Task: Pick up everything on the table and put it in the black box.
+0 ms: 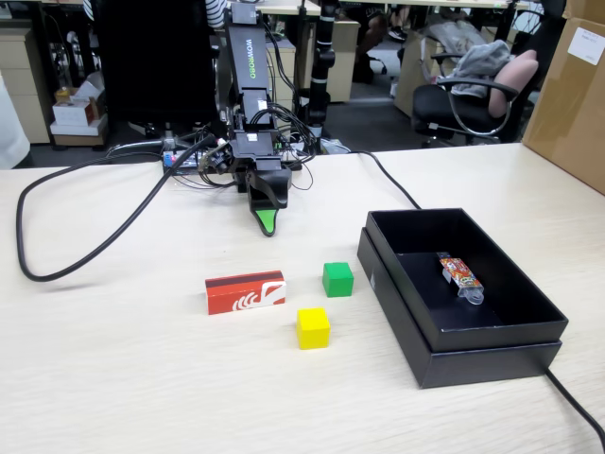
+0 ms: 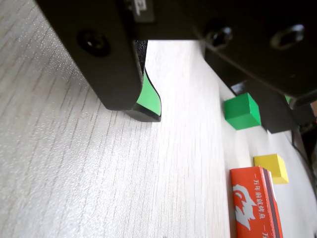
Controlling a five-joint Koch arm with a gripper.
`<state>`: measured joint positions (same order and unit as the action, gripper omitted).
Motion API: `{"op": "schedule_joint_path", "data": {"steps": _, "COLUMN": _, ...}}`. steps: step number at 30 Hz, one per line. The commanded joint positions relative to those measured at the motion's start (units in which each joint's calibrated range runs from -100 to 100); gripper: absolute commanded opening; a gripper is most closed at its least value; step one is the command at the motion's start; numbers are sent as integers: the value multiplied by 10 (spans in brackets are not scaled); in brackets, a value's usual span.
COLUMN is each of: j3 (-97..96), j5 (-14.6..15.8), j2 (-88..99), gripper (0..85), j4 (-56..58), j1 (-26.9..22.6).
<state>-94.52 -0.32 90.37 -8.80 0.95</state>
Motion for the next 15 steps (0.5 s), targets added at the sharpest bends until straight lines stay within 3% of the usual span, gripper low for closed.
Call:
{"op": "schedule_joint_path", "data": {"steps": 1, "j3": -9, "j5": 0, "j2": -1, "gripper": 485, "j4": 11, "j1": 0}}
{"op": "schedule_joint_path", "data": {"steps": 15, "j3": -8, "j5": 1, "j2": -1, "gripper": 475, "j4": 11, "j1": 0}}
